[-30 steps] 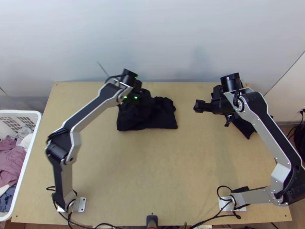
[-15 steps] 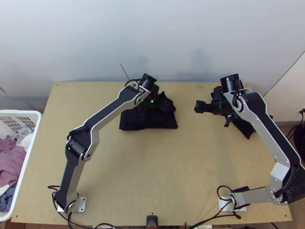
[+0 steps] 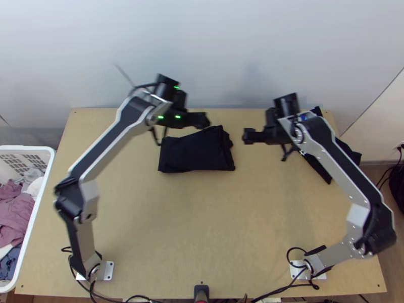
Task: Fold the t-shirt
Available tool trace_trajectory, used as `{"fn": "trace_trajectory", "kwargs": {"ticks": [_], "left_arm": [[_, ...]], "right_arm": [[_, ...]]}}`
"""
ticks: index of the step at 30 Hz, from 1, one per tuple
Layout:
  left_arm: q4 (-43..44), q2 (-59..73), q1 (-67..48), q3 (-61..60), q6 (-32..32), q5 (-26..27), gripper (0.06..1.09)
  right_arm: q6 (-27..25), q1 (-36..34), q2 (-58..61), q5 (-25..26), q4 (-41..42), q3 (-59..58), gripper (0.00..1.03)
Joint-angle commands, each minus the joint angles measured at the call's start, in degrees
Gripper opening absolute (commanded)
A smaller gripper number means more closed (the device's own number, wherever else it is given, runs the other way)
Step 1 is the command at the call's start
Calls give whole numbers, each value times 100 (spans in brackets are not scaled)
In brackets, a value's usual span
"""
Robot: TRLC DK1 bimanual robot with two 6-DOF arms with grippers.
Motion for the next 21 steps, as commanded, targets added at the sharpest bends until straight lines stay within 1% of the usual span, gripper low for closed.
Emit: {"fn": "trace_trajectory", "kwargs": {"ticks": [1, 5, 7, 9, 15, 18, 21], "left_arm": [[-132, -1097, 746, -1175, 75, 11, 104], [-106, -1572, 1045, -1658, 48, 11, 104], [-106, -1748, 1177, -1878, 22, 11, 104], [-88, -1897, 1264, -2098, 13, 11, 104], [61, -2187, 1405, -2555, -75, 2, 104], [87, -2257, 1475, -2660, -110, 2, 104], [140, -2336, 1572, -2801, -110, -15, 104]], "right_arm": [[-234, 815, 563, 260, 374, 483, 99], [-797, 1447, 827, 550, 567, 457, 99], [-1148, 1746, 941, 893, 576, 360, 99], [-1535, 1966, 994, 1157, 778, 158, 99], [-2677, 2397, 818, 1798, 1956, -642, 99], [-3257, 2590, 791, 1956, 2360, -940, 99], [-4084, 2810, 721, 2132, 3125, -1503, 99]]}}
